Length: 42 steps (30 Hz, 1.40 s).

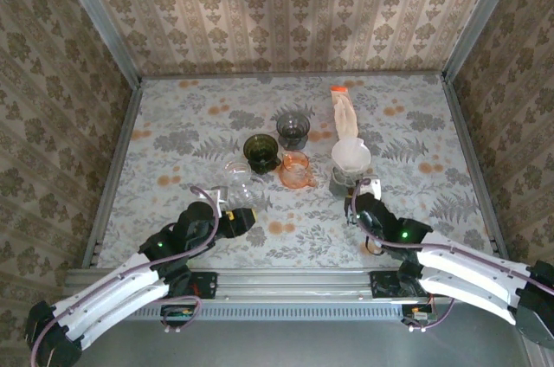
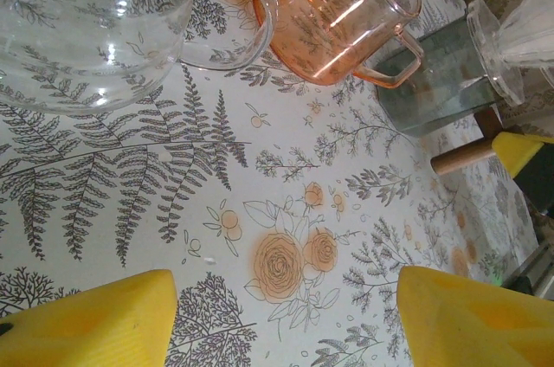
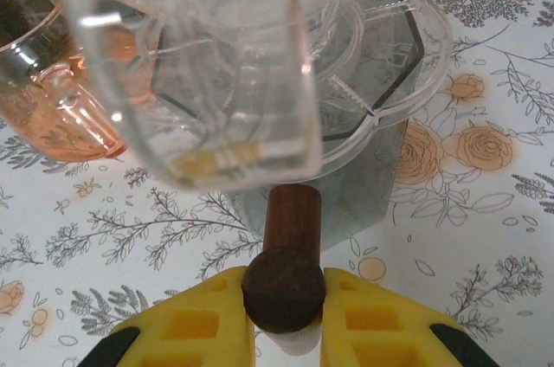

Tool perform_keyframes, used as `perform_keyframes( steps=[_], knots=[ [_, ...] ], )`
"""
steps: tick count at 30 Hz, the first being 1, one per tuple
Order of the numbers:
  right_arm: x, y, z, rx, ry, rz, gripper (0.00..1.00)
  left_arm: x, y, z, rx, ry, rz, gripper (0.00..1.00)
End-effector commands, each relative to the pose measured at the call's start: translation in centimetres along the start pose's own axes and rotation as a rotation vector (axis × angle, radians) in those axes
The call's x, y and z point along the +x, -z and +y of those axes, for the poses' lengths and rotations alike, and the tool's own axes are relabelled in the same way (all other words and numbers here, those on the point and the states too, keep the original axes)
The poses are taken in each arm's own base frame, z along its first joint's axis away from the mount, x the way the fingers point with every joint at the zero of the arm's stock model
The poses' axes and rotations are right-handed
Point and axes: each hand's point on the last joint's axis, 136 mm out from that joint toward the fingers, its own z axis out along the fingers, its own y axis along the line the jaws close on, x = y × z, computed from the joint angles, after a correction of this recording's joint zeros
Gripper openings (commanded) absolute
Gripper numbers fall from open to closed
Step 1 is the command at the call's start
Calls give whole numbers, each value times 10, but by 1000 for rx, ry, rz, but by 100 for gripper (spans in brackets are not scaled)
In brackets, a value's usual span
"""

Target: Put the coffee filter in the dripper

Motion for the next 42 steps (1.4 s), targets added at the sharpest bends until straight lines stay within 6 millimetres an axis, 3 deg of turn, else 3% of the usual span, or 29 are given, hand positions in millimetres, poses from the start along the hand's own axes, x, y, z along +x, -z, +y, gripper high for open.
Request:
perform_keyframes(
  steps=[1,12,36,42],
  knots=[
    [-3,-6,9,-43,11,1,20,-1,-1,0,13,0,-6,69],
    [-13,-20,8,-36,9,11,20,0,-1,0,17,-1,-4,69],
    [-46,-100,29,-85,50,85,20,-2,-1,0,14,-1,-8,69],
    [-47,-107,30,-79,47,95,24,-2,-1,0,15,-1,-9,70]
  ],
)
